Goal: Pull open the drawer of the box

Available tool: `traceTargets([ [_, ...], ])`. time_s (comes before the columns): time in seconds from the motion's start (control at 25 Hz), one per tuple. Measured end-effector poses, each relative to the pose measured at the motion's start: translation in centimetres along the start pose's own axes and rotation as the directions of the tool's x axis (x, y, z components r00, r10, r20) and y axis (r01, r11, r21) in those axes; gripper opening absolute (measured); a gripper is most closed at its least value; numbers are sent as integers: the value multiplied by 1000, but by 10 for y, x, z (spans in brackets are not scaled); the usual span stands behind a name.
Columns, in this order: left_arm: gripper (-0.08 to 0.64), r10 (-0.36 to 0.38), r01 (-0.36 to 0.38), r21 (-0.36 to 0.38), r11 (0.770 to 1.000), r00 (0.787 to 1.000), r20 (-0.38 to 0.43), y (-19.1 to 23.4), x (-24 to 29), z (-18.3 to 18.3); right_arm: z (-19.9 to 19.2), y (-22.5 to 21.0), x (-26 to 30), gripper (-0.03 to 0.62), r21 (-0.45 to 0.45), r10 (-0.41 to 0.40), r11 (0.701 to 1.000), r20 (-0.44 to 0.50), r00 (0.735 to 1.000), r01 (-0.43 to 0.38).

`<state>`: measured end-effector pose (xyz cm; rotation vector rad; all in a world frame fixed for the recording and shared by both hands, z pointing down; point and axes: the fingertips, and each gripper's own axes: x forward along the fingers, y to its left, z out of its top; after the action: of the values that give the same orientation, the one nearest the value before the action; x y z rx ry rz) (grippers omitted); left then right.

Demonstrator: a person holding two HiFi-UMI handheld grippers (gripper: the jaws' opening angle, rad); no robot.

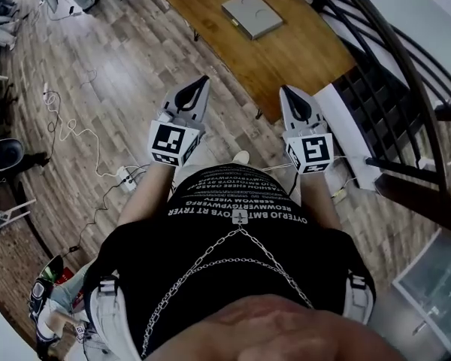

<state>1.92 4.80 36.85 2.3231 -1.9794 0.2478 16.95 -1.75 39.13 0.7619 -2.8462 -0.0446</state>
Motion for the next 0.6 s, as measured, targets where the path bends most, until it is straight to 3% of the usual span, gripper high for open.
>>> traceTargets([
  [0.36,6,81,-81,-10,997,996,-42,15,1,-7,-4,-19,22,-2,18,46,999,14,999,-46],
  [0.6,6,75,-75,3,997,996,-47,26,3,-9,-11,-3,39,-2,26,77,997,-7,997,-77],
])
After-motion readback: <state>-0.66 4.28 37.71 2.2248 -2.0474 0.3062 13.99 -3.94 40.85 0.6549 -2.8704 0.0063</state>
